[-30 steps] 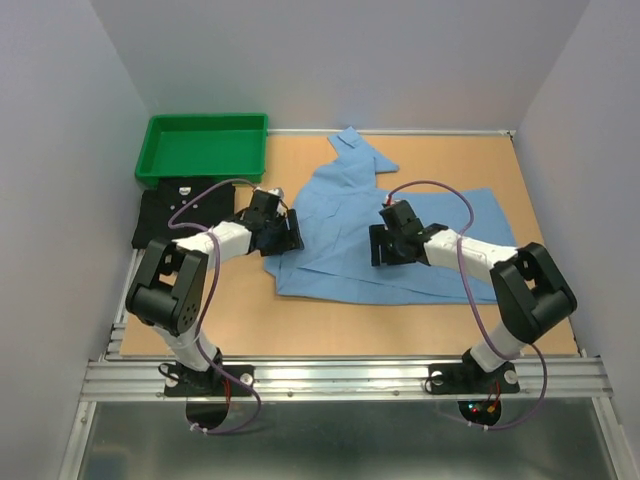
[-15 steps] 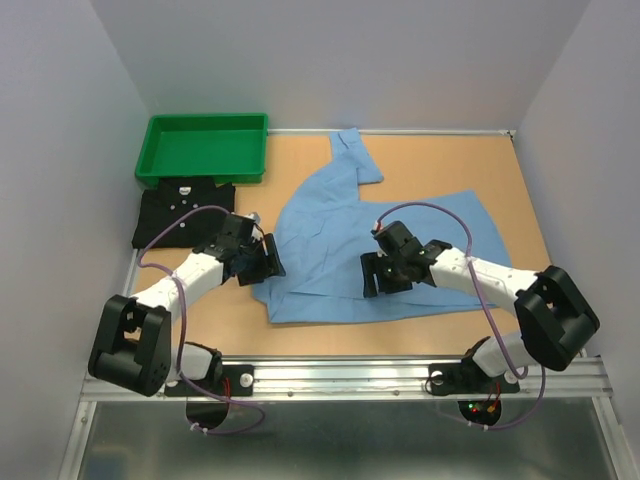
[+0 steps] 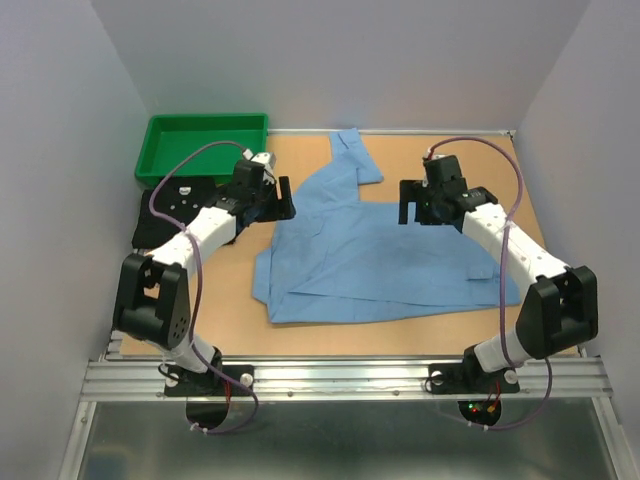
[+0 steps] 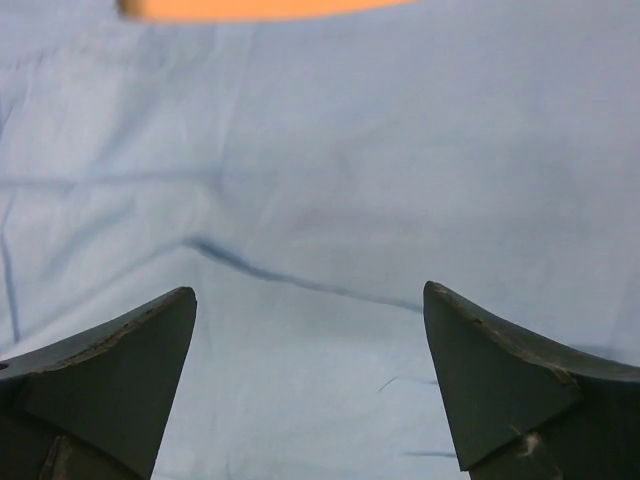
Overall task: Fold and stack the long sleeve shirts
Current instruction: Fold the shirt
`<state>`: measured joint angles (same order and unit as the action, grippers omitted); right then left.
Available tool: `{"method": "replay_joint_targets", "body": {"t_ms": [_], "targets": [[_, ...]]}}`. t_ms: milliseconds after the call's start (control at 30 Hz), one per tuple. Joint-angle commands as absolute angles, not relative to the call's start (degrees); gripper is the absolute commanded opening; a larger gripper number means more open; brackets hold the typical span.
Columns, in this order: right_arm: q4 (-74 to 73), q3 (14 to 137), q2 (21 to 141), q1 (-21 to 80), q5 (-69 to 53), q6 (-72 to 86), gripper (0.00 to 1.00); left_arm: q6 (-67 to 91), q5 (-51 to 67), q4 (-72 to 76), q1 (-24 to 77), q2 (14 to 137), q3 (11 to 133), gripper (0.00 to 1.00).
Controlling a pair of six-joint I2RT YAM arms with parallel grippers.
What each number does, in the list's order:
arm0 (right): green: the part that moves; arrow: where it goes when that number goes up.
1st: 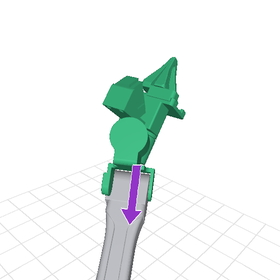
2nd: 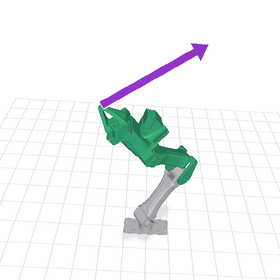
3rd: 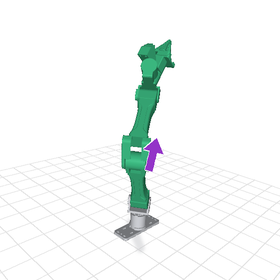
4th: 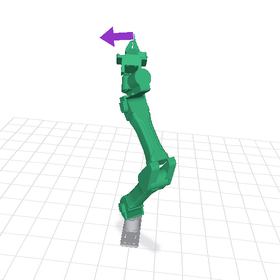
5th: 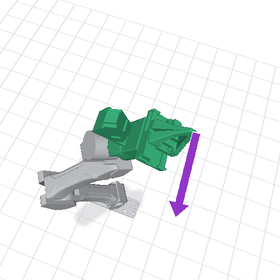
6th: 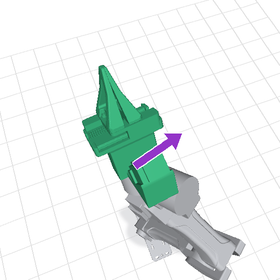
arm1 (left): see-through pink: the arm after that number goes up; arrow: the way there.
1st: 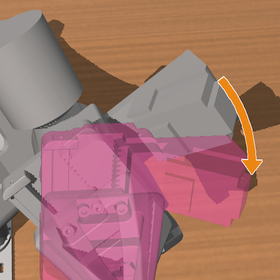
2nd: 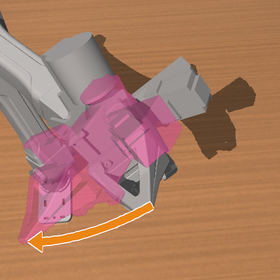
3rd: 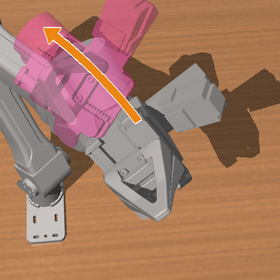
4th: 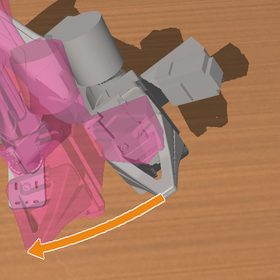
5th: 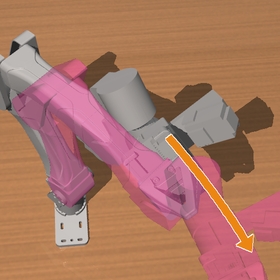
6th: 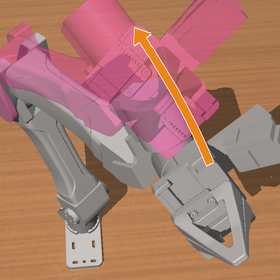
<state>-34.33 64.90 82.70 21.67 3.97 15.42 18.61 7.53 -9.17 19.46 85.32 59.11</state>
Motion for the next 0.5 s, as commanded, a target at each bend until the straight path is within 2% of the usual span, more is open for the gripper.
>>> {"method": "replay_joint_targets", "body": {"t_ms": [0,167,300,433,467], "targets": [[-32.97,72.93,86.12,15.32,8.79,11.52,1.00,9.43,7.21,-3.69,19.42,92.86,67.92,0.80],[-27.52,76.11,90.96,5.11,4.32,12.74,0.98,5.98,5.19,-9.83,19.51,104.13,82.95,0.80],[-25.23,79.97,96.49,-2.09,2.37,14.15,0.89,5.36,0.88,-11.95,19.42,109.68,87.88,0.77],[-24.35,83.75,100.80,-4.65,3.16,14.41,0.83,4.49,1.05,-13.97,19.51,114.50,91.05,0.74],[-24.00,84.11,101.33,-4.83,4.30,14.68,0.78,4.48,1.49,-14.50,19.51,115.30,91.66,0.74]]}}
